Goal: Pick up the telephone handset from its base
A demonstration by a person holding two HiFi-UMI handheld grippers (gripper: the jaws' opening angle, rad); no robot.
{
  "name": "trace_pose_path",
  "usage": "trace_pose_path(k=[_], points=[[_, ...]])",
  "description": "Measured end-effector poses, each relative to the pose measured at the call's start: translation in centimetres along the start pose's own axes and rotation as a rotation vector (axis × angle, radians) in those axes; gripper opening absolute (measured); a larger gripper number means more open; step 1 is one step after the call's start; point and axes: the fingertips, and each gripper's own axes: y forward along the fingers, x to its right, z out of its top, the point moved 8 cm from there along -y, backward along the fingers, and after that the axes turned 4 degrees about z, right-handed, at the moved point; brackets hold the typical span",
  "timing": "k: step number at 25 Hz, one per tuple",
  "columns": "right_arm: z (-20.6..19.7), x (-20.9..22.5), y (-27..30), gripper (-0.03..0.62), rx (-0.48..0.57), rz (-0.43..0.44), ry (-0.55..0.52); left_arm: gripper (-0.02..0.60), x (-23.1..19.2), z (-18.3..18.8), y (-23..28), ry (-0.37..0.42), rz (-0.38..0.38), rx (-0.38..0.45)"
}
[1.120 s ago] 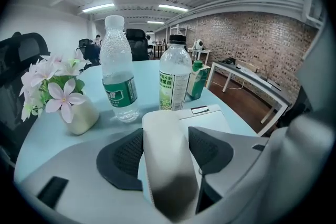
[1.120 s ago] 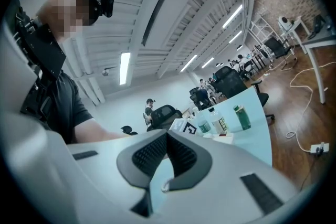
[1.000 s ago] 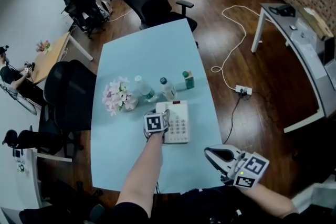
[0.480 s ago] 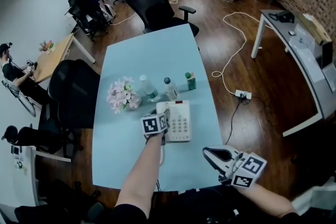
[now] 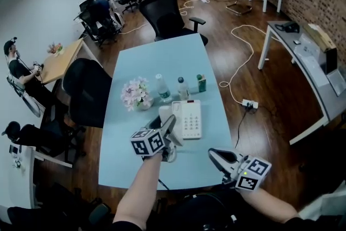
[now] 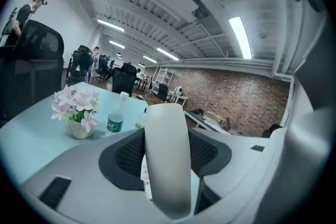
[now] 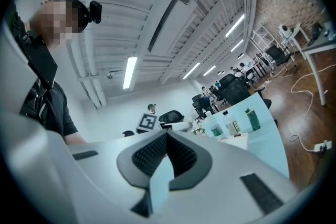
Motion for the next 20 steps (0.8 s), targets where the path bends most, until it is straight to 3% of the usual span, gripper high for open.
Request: trace_pose_path(k=[4,9,14,20], points=[[-1.5,-2.6,0.3,0.017,0.003,0.004,0.013,0.242,2.0,-0.2,-8.1,-0.057,-0.114,0.108],[-3.8,-6.2,1.5,0.017,-0.045,0.053,0.005,0.242,3.2,-2.8,-15.9,-0.107,-0.179,0.172],[-6.2,-8.9,2.2,0.017,-0.079,0.065,0.004,0.241,3.4,-5.3,-20.7,-0.098,-0.2,0.188],[-8.8,-10.1,2.2,0.017,-0.119,0.033,0.006,0.242,1.9,-6.6,-23.3,-0.108,-0.164,0.221]])
